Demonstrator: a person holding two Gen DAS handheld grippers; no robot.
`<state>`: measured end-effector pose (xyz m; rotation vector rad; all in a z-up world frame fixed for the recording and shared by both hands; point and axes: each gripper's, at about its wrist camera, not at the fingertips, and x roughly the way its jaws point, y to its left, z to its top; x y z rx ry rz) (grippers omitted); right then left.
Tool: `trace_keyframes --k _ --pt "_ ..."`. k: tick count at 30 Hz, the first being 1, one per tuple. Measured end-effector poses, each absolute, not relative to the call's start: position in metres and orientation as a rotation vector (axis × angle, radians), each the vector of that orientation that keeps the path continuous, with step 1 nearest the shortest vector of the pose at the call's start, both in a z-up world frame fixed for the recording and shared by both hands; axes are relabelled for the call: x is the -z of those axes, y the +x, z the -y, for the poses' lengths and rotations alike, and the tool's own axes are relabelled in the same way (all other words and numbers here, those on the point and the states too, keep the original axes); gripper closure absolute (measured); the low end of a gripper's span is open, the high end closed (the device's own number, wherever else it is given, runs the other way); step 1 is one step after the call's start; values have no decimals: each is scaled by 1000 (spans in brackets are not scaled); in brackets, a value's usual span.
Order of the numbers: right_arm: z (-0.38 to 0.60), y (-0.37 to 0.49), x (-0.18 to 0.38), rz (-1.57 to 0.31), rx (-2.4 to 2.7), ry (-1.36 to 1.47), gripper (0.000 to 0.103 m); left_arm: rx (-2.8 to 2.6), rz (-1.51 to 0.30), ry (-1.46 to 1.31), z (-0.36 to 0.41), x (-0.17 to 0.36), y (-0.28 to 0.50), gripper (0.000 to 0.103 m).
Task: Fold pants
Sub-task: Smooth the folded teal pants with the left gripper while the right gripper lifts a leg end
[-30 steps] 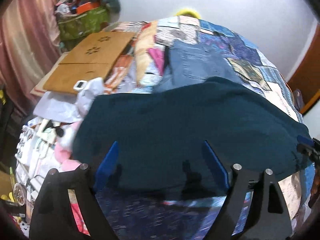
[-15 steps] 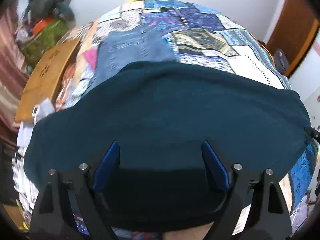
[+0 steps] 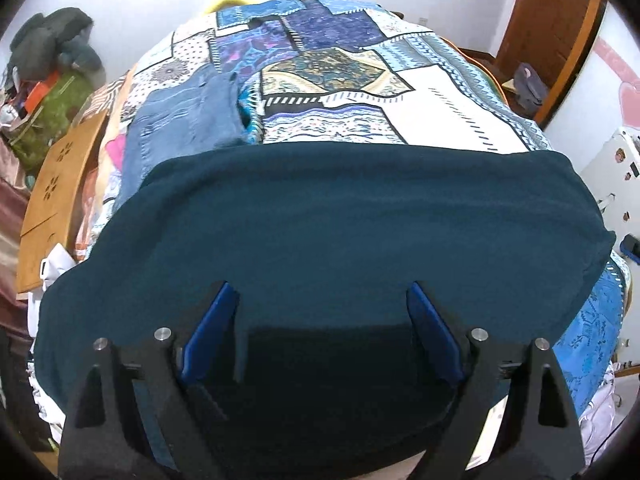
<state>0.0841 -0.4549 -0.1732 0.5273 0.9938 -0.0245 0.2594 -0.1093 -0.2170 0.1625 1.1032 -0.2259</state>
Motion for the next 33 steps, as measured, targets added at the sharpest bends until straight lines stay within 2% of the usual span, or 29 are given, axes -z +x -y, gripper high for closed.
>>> trace_keyframes --k 7,14,19,23,25,27,33 --pt "473 84 196 -1001 43 714 36 273 -1115 144 126 223 263 10" --pt "483 104 211 -997 87 791 29 295 -1106 157 138 225 264 9" --pt "494 115 220 -980 149 785 32 300 -1106 152 139 227 265 8" --pt "505 121 220 -963 164 797 49 302 -1107 149 138 226 265 8" --pt "510 121 217 -948 166 793 64 301 -1107 149 137 226 265 8" --pt "512 121 210 -933 179 770 83 301 -1108 149 137 226 265 8" --pt "504 124 171 -852 173 656 88 301 -1096 137 132 218 264 8"
